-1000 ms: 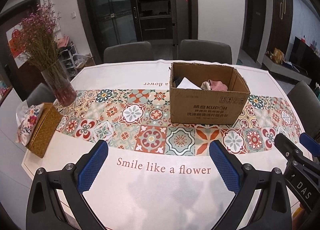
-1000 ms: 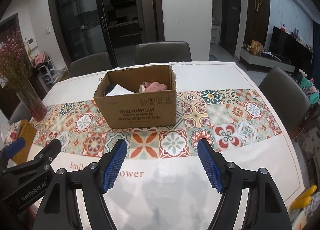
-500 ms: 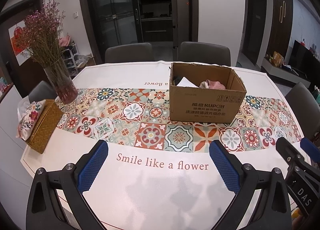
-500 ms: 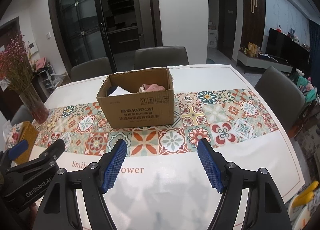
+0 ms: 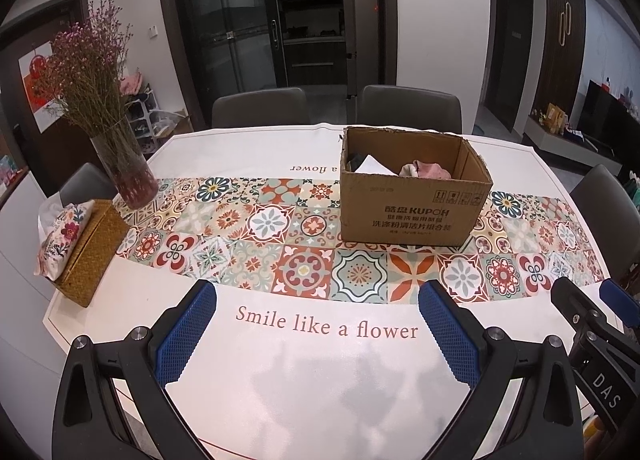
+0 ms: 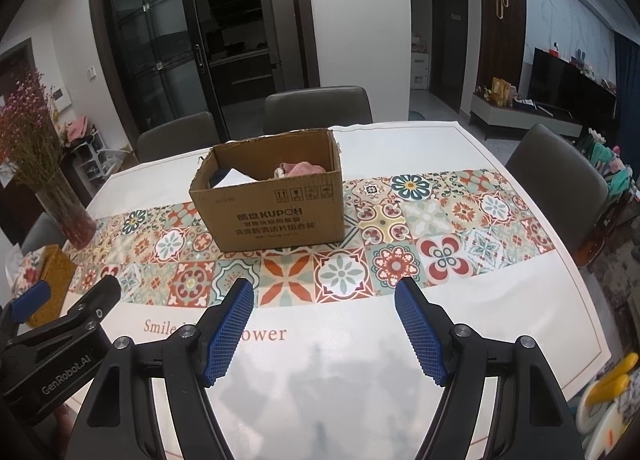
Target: Organize soft objects
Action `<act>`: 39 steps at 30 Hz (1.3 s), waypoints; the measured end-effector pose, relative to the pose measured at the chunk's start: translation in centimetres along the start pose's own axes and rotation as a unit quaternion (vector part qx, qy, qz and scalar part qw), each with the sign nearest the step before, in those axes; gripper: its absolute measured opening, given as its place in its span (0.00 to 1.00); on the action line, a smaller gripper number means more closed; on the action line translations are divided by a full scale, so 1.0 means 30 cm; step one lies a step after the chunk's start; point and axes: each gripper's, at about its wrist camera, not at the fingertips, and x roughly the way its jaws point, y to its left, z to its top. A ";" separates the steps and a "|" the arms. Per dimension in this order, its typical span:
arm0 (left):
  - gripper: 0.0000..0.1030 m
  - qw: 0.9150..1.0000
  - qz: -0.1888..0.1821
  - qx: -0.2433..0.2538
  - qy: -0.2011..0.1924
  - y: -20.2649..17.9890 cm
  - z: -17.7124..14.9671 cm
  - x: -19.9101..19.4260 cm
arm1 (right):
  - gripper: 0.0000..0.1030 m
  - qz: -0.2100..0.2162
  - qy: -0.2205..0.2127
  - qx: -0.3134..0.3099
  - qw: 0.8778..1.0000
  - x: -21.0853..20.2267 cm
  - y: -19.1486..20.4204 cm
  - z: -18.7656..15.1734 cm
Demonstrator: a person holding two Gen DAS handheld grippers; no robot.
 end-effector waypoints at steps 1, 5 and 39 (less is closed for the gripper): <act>1.00 1.000 0.001 0.000 -0.001 0.001 0.000 -0.001 | 0.72 0.000 0.000 -0.001 1.000 0.001 -0.001 0.000; 1.00 1.000 0.004 0.000 -0.005 0.001 -0.001 -0.010 | 0.72 -0.001 0.001 0.001 1.000 -0.002 0.004 0.000; 1.00 1.000 -0.002 0.004 -0.007 0.005 0.005 -0.022 | 0.72 0.004 -0.005 0.003 1.000 -0.016 0.006 -0.010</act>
